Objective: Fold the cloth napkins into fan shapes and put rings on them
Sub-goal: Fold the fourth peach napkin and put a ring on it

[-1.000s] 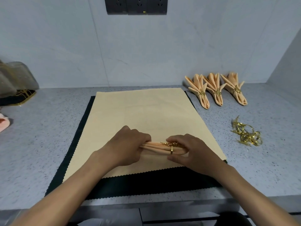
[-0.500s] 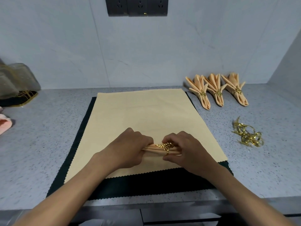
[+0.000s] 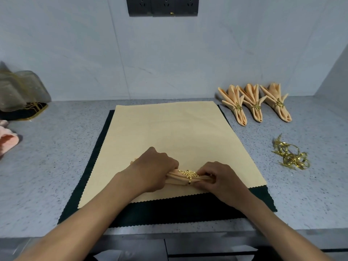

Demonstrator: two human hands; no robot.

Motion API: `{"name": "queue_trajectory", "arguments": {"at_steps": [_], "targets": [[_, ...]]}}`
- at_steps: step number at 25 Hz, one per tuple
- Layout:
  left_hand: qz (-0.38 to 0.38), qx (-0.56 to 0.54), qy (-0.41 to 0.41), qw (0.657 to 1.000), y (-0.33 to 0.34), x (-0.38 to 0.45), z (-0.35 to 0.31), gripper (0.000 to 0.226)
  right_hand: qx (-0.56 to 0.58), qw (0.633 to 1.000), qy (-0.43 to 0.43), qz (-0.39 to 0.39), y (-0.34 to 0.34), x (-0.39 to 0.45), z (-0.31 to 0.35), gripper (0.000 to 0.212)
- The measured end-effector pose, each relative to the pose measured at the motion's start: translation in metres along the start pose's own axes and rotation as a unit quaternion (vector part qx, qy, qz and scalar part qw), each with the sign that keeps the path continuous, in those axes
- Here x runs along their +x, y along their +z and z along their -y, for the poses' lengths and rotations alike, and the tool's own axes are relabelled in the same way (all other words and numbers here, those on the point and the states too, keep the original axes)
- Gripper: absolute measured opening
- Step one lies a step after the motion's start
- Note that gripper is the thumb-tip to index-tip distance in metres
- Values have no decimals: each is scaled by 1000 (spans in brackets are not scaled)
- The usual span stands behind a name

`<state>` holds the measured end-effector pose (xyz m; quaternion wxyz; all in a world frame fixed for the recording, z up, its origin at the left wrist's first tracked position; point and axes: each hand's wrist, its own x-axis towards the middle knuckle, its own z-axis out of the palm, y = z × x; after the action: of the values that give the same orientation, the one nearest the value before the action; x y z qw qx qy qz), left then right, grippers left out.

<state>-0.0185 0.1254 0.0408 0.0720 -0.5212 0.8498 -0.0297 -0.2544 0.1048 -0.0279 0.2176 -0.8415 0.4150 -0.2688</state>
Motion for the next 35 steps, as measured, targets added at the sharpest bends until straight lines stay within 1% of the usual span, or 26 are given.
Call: {"name": "queue_trajectory", "arguments": {"at_steps": [2,4,5,8,10,13,15,18,20,23,25,27,28,29,30,31,32,33,34,35], "targets": [[-20,32,21,999,-2,4,-13,25,8,1000,7,-11,4,2,0,11],[-22,38,39,998,-1,12,-28,41,2,1000,4,-18,7,3,-1,10],[-19,36,40,998,1,16,-33,43,1,1000,3,-20,7,3,0,9],[-23,35,43,998,3,27,-38,31,3,1000,-2,-27,6,2,2,6],[-22,57,61,996,0,29,-39,26,3,999,20,-26,4,1,6,4],[-6,87,83,993,-3,29,-35,20,-5,998,60,-22,4,-5,12,12],[-3,114,93,989,-5,32,-34,14,-11,997,79,-19,4,-8,18,13],[-3,187,95,978,-4,35,-36,17,-30,995,96,-24,4,-9,23,14],[-25,209,81,974,-1,33,-36,24,-38,993,111,-34,4,-12,25,18],[-101,214,98,967,6,30,-32,24,-42,990,125,-46,9,-19,33,23],[-141,195,101,965,11,29,-28,26,-48,987,141,-63,12,-23,37,24],[-216,149,83,961,17,23,-26,37,-70,981,159,-83,16,-29,43,26],[-256,96,47,961,19,17,-27,42,-79,978,171,-87,18,-33,47,27],[-300,25,-10,954,23,8,-30,41,-79,976,183,-85,20,-37,52,28],[-338,-62,-77,936,26,-2,-34,35,-77,975,193,-81,23,-40,58,30],[-342,-158,-141,916,30,-11,-39,26,-74,975,197,-79,27,-41,63,31],[-316,-257,-188,894,37,-17,-44,19,-74,975,196,-78,29,-42,67,34],[-275,-347,-207,872,44,-21,-49,15,-65,977,189,-77,30,-41,71,35],[-242,-415,-205,853,49,-23,-53,14,-37,980,180,-74,29,-40,74,35],[-226,-451,-196,841,51,-24,-54,14,4,982,175,-76,26,-36,74,33]]}}
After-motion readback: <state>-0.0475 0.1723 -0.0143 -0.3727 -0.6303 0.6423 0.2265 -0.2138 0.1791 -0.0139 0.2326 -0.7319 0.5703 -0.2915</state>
